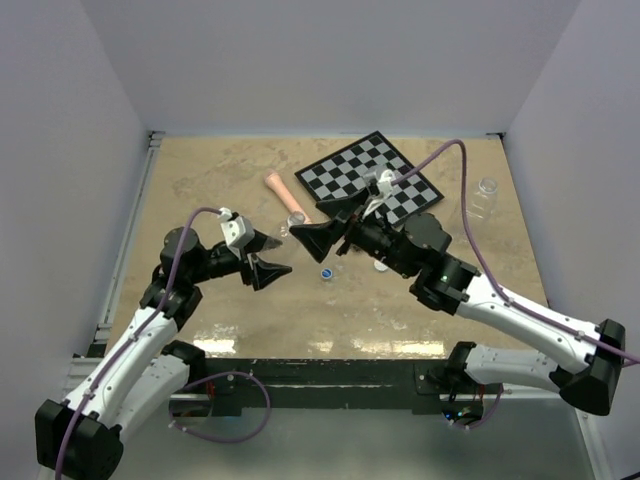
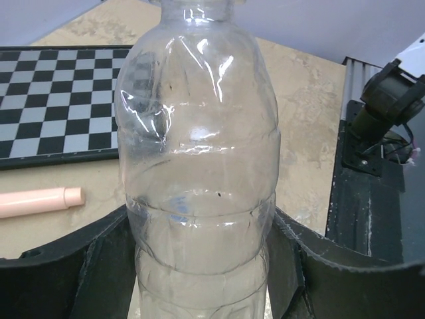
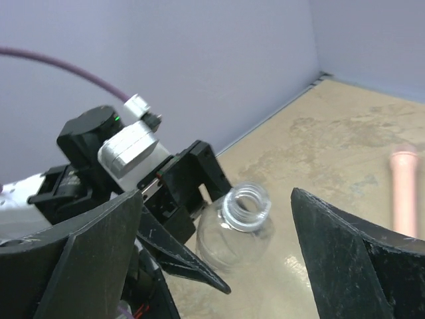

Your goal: Screw on the bottle caps

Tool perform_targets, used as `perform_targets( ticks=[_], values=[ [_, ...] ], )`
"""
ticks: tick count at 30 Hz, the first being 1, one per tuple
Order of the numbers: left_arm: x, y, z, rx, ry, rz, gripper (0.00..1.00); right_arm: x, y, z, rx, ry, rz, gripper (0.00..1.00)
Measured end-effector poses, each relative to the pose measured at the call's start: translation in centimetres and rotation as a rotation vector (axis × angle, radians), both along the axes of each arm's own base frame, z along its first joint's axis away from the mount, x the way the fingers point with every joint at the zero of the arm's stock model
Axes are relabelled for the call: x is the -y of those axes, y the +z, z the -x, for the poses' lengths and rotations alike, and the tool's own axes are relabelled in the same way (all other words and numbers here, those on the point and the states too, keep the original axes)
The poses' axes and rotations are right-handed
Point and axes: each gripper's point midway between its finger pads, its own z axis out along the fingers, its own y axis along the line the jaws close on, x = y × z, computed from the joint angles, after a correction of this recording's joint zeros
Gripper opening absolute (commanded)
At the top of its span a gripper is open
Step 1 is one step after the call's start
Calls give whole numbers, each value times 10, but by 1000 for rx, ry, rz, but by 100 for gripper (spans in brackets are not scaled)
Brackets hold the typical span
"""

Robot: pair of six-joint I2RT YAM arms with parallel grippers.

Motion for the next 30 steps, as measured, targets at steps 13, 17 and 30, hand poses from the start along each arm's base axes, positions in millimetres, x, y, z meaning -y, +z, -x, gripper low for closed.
perform_targets(
  ticks=[13,17,30],
  values=[
    [-27,12,13,106,154,-9,36,49,-33,-41,-132,-350,221,98],
    [-35,18,7,155,218,-16,35,49,-82,-51,-207,-378,383,99],
    [-59,23,-7,187,391,-27,33,53,-235,-78,-445,-388,810,79]
  ],
)
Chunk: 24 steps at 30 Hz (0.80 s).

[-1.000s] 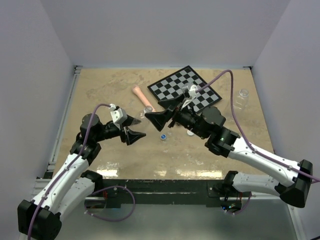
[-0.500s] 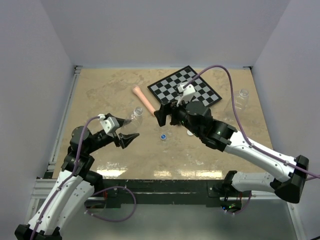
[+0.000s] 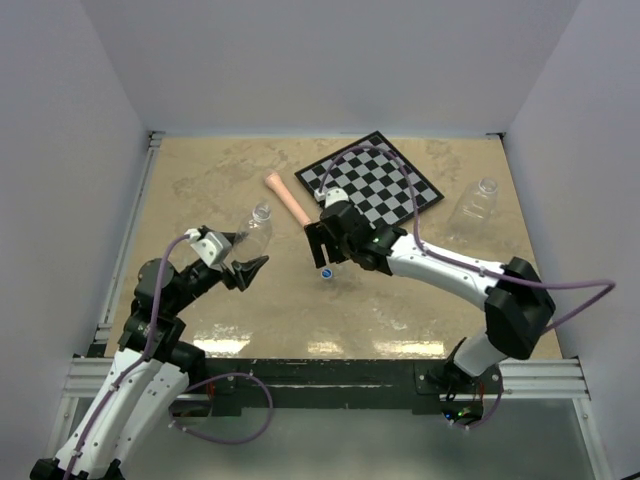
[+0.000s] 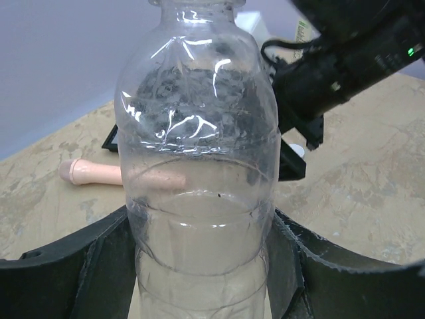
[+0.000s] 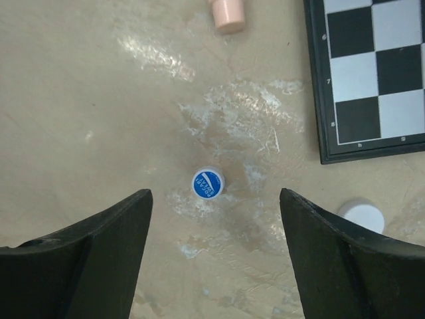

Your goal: Screw on the bottle caps

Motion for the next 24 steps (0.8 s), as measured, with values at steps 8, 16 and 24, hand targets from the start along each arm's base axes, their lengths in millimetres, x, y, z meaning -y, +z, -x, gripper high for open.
perform_targets(
  ticks=[8,16,24],
  values=[
    [-3,1,-1,6,21,2,33,-6,-70,6,-153,42,142,64],
    [-4,4,1,17,23,7,33,-15,-90,2,-191,64,174,54],
    [-4,6,2,24,22,9,33,-15,-103,2,-223,70,210,51]
  ],
)
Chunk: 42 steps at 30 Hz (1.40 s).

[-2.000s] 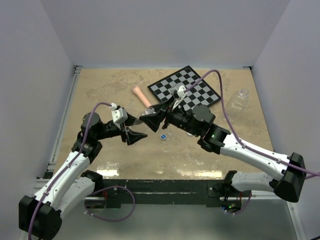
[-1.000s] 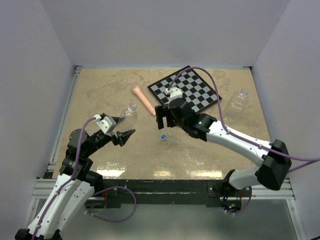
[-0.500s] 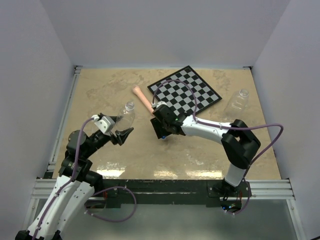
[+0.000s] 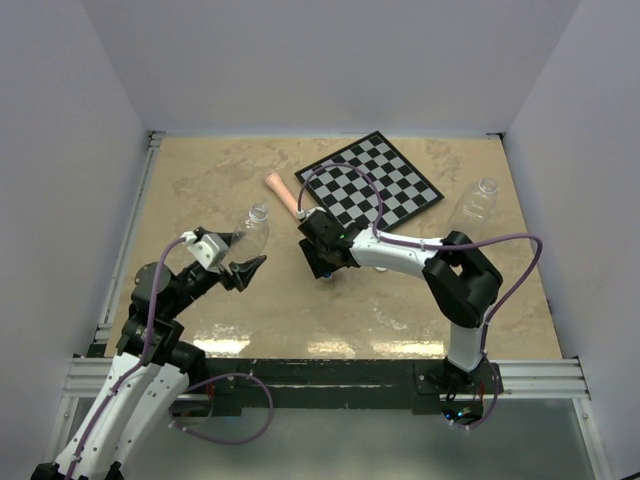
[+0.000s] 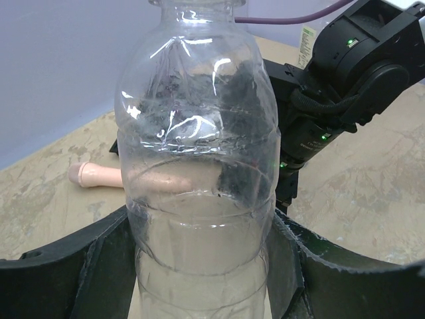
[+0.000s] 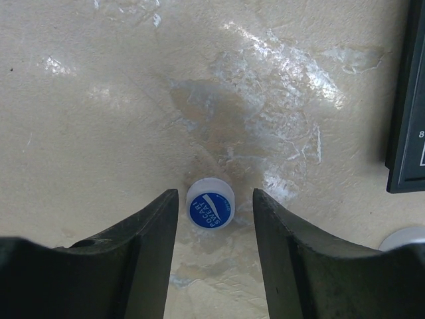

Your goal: Screw on the bottle caps

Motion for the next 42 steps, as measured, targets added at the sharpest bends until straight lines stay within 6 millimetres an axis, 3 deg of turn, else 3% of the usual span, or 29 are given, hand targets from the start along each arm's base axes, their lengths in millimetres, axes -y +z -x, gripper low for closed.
perform_targets(
  ticks=[26,35,42],
  values=[
    [1,-5,1,-18,-6,-6,32,0,-18,12,-50,37,39,43],
    [1,-6,1,-19,-7,-7,33,0,-17,12,-49,39,40,45],
    [1,-6,1,-20,-7,-7,32,0,-17,12,-49,42,41,27]
  ],
)
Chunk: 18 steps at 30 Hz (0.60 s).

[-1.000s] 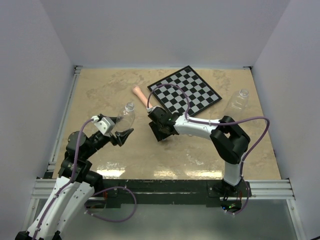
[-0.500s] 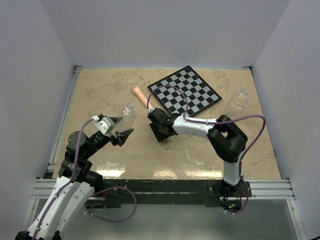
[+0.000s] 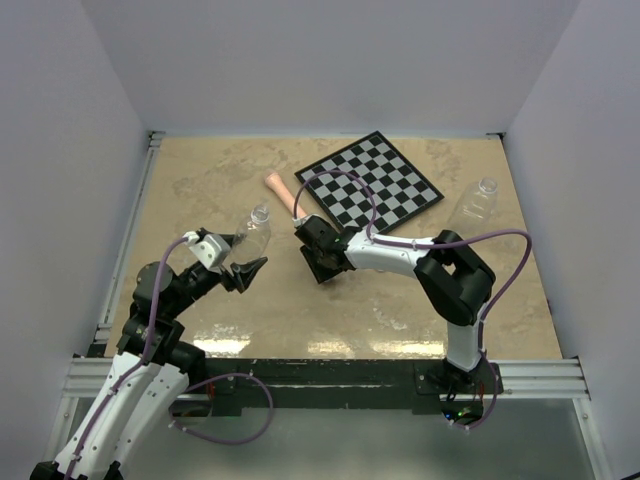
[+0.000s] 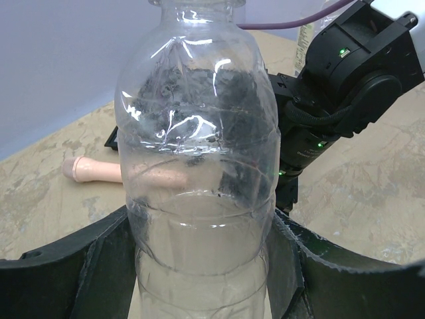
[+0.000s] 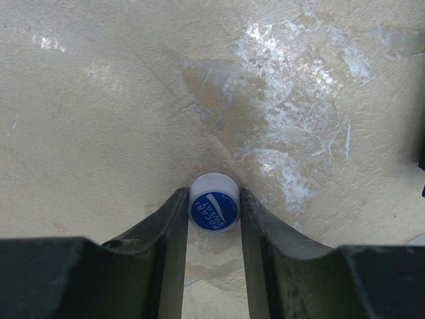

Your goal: Screw on the bottle caps

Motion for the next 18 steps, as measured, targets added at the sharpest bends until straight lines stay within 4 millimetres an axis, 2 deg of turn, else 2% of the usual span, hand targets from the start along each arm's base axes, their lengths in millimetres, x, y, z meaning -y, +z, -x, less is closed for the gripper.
perform_targets(
  ticks=[3,7,10,13,18],
  values=[
    [0,-1,0,-2,0,-1,32,0,0,0,0,2,1,19],
    [1,-2,-1,-9,-4,-5,32,0,6,0,7,8,-8,13],
    [2,-5,-2,-15,-11,-12,32,-5,26,1,27,39,-52,8],
    [6,-8,-1,-20,-35,-25,30,-10,62,2,76,84,-125,6],
    [19,-21,4,-62,-130,-48,28,-14,153,9,216,181,-309,6]
  ],
)
